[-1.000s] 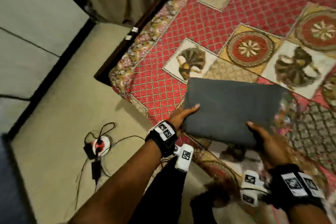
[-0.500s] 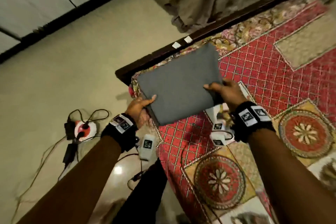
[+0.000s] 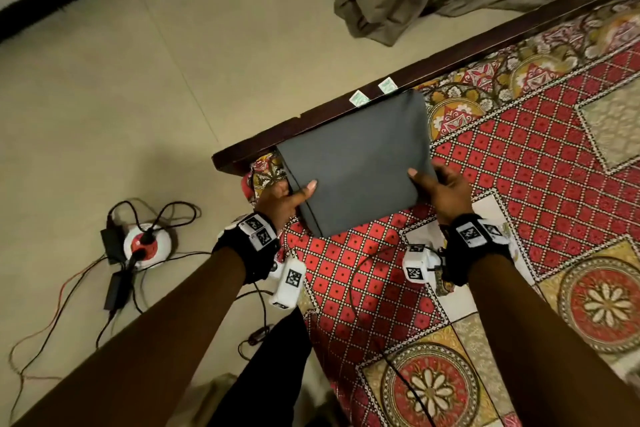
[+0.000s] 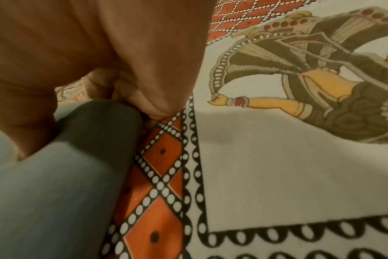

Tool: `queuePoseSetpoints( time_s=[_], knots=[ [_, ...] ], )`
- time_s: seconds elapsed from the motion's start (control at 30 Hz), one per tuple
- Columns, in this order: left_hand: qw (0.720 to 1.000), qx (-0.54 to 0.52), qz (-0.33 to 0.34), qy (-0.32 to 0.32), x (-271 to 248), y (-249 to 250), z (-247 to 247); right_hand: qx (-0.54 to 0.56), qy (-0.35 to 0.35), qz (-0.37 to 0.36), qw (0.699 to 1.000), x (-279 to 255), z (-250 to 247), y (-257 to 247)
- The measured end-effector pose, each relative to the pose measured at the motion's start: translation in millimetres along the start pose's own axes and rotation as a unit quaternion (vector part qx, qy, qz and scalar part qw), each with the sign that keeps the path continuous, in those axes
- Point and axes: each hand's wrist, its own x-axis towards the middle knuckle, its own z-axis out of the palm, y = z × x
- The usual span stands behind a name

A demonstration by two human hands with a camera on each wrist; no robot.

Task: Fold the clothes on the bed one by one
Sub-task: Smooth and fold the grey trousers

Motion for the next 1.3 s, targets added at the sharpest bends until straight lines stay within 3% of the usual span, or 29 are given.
queuePoseSetpoints(
  time_s=[0.2, 0.33, 0.43, 0.53, 0.6, 0.77, 0.93, 1.07, 1.3],
  knots=[
    [1.000, 0.001, 0.006, 0.026, -2.5, 5.7, 4.6, -0.008, 0.055, 0.006, 0.998, -10.7, 4.3, -10.4],
    [0.991, 0.113, 0.002, 0.068, -33.0, 22.6, -18.0, -0.043, 0.135, 0.006, 0.990, -43.2, 3.4, -24.2],
    [0.978, 0.169, 0.046, 0.115, -94.4, 63.2, -41.7, -0.060, 0.162, -0.019, 0.985, -98.2, 5.2, -58.0],
    [0.975, 0.128, 0.134, 0.125, -184.4, 115.6, -59.0, 0.018, 0.163, -0.067, 0.984, -177.9, 11.1, -94.1],
    [0.970, 0.121, 0.182, 0.105, -245.2, 146.3, -69.6, 0.044, 0.150, -0.113, 0.981, -231.6, 18.4, -108.0],
    [0.942, 0.114, 0.299, 0.100, -397.9, 218.4, -121.8, 0.050, 0.029, -0.242, 0.969, -352.6, 65.5, -186.2],
    [0.918, 0.071, 0.358, 0.156, -473.0, 264.5, -186.7, 0.051, -0.058, -0.308, 0.948, -422.5, 133.4, -277.3],
    [0.899, 0.012, 0.387, 0.206, -466.9, 289.1, -227.9, -0.016, -0.137, -0.351, 0.926, -427.6, 191.5, -327.7],
    [0.886, -0.001, 0.397, 0.241, -321.6, 375.9, -326.8, -0.161, -0.172, -0.423, 0.875, -329.9, 340.4, -429.5]
  ],
)
